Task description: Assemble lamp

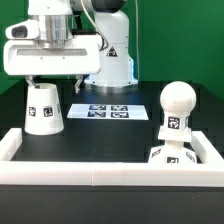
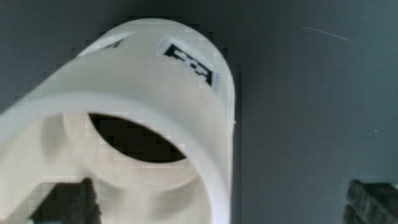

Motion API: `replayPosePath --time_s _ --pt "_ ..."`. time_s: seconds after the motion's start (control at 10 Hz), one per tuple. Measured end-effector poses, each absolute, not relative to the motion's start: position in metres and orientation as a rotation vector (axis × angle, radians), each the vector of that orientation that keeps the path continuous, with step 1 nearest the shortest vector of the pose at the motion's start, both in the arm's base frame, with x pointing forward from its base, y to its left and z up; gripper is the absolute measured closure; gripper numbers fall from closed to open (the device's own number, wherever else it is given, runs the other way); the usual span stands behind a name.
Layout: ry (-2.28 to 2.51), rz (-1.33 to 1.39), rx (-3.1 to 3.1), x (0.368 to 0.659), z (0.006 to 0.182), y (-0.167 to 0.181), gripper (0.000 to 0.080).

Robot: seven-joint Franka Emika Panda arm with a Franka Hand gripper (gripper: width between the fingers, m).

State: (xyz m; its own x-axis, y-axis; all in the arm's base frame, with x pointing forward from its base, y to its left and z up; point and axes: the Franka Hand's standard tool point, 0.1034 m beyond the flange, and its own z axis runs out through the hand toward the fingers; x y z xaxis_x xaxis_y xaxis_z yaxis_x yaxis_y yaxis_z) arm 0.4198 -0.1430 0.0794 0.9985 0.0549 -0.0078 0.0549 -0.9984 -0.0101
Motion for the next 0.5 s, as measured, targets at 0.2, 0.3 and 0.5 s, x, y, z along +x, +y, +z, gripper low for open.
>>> replayPosePath --time_s 0.2,0.3,0.5 --pt "-0.084 0.013 -3.131 0.4196 0.0793 -0.1435 0.0203" --pt "-0.084 0.014 -3.13 0.4194 0.079 -0.1435 0.0339" --pt "-0.086 0.017 -3.13 0.4191 0.0782 -0.143 0.0521"
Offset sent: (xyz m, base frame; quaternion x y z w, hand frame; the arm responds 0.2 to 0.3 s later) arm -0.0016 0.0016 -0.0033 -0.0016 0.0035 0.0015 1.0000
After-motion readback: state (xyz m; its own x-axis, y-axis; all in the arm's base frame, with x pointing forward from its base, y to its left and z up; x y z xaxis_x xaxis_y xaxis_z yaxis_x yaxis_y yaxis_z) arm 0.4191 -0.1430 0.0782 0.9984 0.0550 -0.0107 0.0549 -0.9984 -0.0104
